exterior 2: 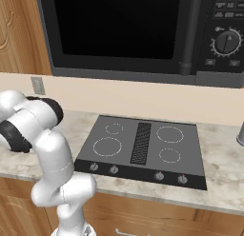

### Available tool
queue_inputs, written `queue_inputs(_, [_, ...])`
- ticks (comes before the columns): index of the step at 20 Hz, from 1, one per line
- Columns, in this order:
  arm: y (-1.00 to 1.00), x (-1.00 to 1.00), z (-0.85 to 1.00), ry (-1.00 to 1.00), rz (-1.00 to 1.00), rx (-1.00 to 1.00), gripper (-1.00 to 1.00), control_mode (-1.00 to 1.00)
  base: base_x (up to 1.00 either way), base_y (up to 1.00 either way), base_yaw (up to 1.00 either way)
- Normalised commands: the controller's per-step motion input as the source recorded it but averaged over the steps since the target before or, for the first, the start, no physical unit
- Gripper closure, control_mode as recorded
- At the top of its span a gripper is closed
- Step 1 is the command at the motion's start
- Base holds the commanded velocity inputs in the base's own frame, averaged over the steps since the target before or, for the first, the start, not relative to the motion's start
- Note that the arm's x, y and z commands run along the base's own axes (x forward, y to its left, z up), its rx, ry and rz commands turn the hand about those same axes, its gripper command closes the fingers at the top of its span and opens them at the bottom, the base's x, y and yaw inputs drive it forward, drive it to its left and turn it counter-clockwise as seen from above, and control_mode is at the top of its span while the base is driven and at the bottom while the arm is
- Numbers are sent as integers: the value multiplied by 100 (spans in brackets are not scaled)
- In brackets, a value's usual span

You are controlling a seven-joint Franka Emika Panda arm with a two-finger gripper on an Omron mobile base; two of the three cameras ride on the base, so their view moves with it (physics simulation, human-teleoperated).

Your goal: Turn on the sink faucet. Then move the lime from the counter to the sink. Turn off the sink. Move the vegetable from the sink to the pot next to the stove. Finally move the pot to the rear right burner.

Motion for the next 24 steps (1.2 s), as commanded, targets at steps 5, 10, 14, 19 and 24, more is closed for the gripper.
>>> queue_inputs(5, [-86,-4,36,0,-6,13,100,-100,0,0,0])
queue_inputs(10, [-86,-7,24,0,-6,12,100,-100,0,0,0])
queue_inputs(14, [-89,-13,5,0,-5,9,100,-100,0,0,0])
queue_inputs(19, [-89,-10,14,0,-5,7,100,-100,0,0,0])
queue_inputs(24, [-85,0,19,2,-3,5,100,-100,0,0,0])
